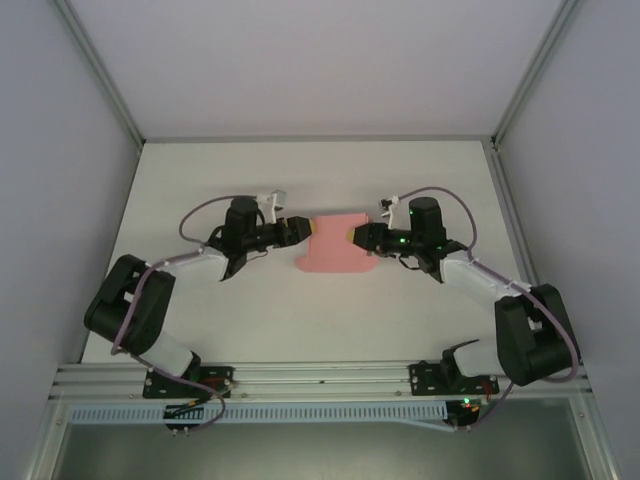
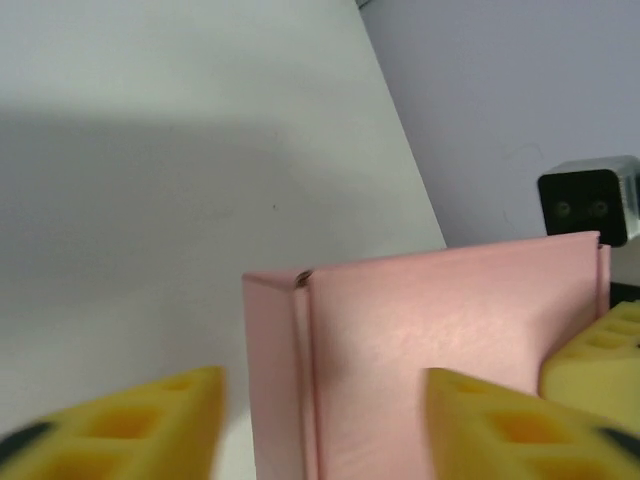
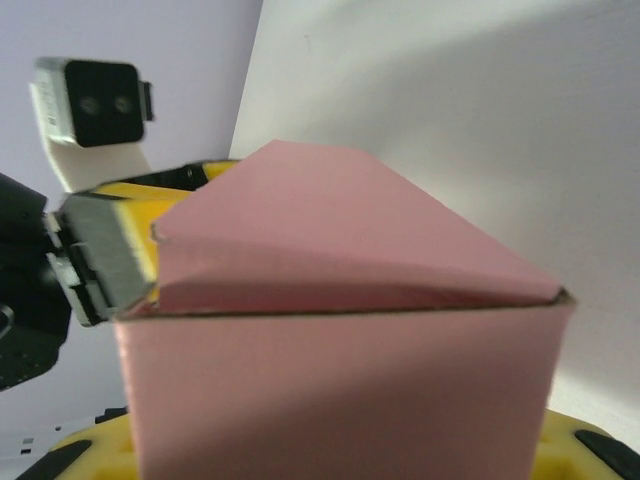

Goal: Assemble paper box

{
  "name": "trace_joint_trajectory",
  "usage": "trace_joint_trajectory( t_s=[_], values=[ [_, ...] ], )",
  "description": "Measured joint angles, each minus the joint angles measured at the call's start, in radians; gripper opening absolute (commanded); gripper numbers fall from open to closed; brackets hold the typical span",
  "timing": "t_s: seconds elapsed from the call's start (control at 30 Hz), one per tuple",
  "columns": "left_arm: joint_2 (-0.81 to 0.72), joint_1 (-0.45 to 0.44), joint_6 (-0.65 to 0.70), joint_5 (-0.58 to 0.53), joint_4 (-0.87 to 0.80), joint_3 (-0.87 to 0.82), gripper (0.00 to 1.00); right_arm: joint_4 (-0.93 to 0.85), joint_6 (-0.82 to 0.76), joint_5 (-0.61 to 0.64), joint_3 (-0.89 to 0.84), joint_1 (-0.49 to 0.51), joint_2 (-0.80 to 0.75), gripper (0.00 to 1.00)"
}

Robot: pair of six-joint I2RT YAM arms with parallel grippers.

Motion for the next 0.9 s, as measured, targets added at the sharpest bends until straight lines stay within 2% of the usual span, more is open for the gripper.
trace_joint_trajectory(
  t_s=[0.1,0.17,0.33,0.4,0.47,0.63,0.7,0.87,0.9],
  values=[
    [-0.081,-0.020,0.125,-0.069,-0.089,0.025,1.00,-0.057,0.003,0.010,0.015,0.000,-0.019,0.33],
    [-0.148,-0.066,0.266,-0.141,-0.164,0.050,1.00,-0.111,0.015,0.031,0.038,-0.002,-0.025,0.32],
    [-0.269,-0.307,0.701,-0.338,-0.300,0.109,0.99,-0.254,0.121,0.035,0.140,-0.056,0.015,0.31],
    [-0.272,-0.401,0.842,-0.424,-0.340,0.128,1.00,-0.290,0.182,0.002,0.186,-0.084,0.060,0.28],
    [-0.254,-0.452,0.950,-0.506,-0.374,0.145,1.00,-0.317,0.238,-0.035,0.217,-0.103,0.104,0.25],
    [-0.138,-0.497,1.147,-0.689,-0.439,0.205,0.99,-0.441,0.326,-0.102,0.279,-0.124,0.167,0.28],
    [-0.105,-0.504,1.202,-0.722,-0.460,0.217,1.00,-0.472,0.352,-0.124,0.304,-0.129,0.167,0.23],
    [-0.092,-0.509,1.294,-0.793,-0.447,0.218,1.00,-0.506,0.403,-0.172,0.344,-0.136,0.167,0.28],
    [-0.092,-0.509,1.315,-0.816,-0.428,0.218,1.00,-0.517,0.404,-0.185,0.347,-0.137,0.167,0.26]
  ],
)
